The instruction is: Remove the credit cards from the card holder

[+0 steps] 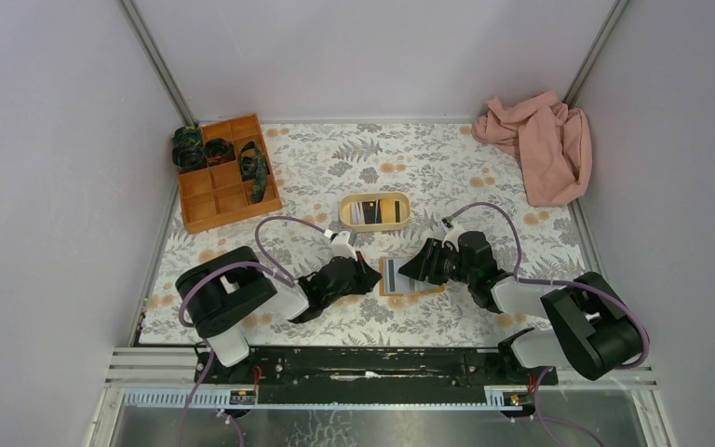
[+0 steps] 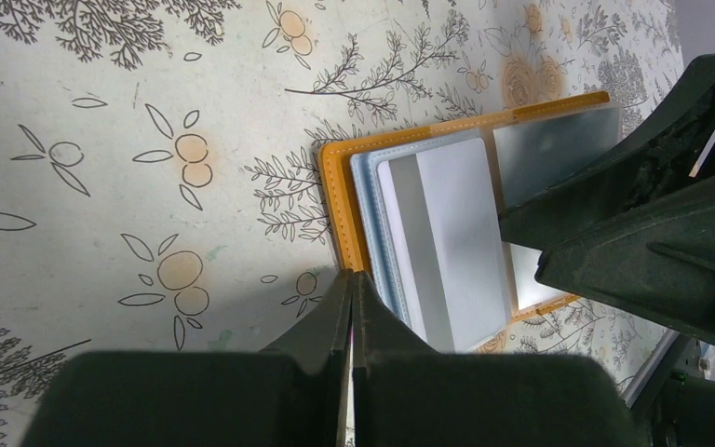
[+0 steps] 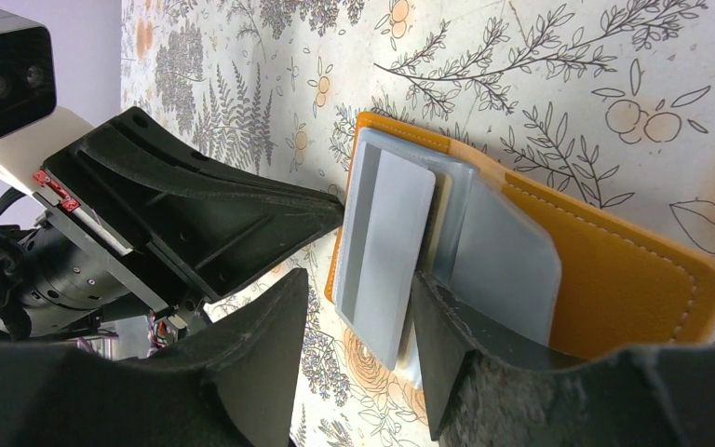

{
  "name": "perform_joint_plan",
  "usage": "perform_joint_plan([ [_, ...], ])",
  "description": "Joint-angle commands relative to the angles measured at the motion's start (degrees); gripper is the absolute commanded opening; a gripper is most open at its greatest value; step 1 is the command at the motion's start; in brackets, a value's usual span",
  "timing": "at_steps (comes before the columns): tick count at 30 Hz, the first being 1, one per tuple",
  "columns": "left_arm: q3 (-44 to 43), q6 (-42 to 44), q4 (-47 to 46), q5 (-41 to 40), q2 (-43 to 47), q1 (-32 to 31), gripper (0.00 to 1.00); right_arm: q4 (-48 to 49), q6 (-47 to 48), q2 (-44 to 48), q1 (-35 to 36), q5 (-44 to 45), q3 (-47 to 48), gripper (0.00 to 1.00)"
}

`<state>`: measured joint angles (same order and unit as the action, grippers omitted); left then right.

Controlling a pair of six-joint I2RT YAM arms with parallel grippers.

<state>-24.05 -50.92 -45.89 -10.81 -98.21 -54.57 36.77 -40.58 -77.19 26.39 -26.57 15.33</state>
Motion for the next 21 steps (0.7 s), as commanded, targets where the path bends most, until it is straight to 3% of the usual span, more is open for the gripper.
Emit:
perform_joint_plan([
  [1, 1.8, 0.6, 4.4, 1.9, -2.5, 0.1, 0.00, 3.7, 0.4, -0.5, 0.3, -2.5, 0.4, 0.52],
  [11, 1.4, 0.5, 3.9, 2.3, -3.7, 0.4, 0.00, 16.6, -5.2, -6.6, 0.3, -9.0, -1.3, 0.52],
  [21, 1.0, 0.5, 3.9, 2.5, -4.2, 0.5, 0.00, 14.0, -3.5, -1.5, 0.3, -10.1, -1.0, 0.52],
])
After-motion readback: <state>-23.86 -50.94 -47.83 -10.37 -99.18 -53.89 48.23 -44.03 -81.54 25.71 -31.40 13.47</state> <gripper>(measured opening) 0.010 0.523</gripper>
